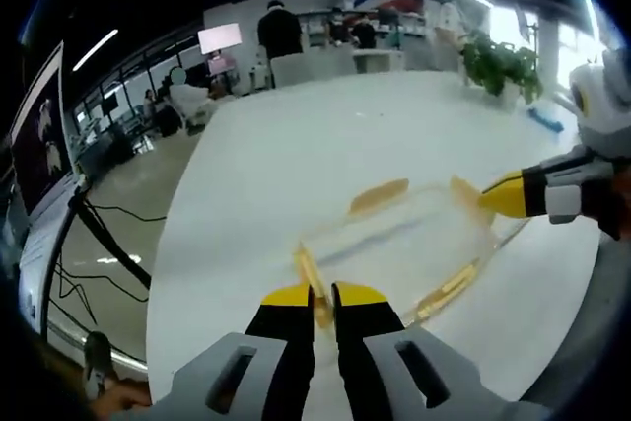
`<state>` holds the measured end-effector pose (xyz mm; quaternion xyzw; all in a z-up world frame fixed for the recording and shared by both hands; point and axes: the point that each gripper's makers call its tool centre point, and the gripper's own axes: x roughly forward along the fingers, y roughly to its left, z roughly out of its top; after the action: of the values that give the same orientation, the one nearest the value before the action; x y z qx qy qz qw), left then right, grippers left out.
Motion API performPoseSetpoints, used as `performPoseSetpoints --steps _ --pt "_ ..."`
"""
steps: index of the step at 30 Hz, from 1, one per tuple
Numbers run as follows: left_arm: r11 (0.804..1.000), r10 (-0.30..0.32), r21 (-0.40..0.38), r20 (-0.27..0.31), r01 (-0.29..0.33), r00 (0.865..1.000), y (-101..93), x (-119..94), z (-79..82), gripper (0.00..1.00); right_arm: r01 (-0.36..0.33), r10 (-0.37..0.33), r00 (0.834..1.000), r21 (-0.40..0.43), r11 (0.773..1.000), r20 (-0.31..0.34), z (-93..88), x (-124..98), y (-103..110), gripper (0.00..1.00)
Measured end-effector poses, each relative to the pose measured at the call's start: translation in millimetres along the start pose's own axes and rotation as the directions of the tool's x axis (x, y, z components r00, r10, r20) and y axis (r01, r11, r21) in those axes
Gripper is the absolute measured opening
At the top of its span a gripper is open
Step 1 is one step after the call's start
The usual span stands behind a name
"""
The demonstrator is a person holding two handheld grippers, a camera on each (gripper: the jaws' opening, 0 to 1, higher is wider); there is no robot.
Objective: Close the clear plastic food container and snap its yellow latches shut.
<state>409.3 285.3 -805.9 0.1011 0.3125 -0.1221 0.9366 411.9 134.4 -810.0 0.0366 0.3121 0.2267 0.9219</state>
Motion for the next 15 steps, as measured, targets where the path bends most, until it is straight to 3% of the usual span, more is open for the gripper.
performPoseSetpoints --steps 8,15 --pt "1.000 0.004 -0.020 0.007 -0.004 1.000 -4.2 -7 9.1 0.03 -0.004 0.004 1.000 0.001 1.000 0.026 11.5 -11 -4 0.00" --pt "1.000 -0.015 0.001 0.023 0.015 1.000 -19.9 -9 20.0 0.04 0.019 -0.018 0.999 -0.014 1.000 0.049 18.6 -23 -17 0.00"
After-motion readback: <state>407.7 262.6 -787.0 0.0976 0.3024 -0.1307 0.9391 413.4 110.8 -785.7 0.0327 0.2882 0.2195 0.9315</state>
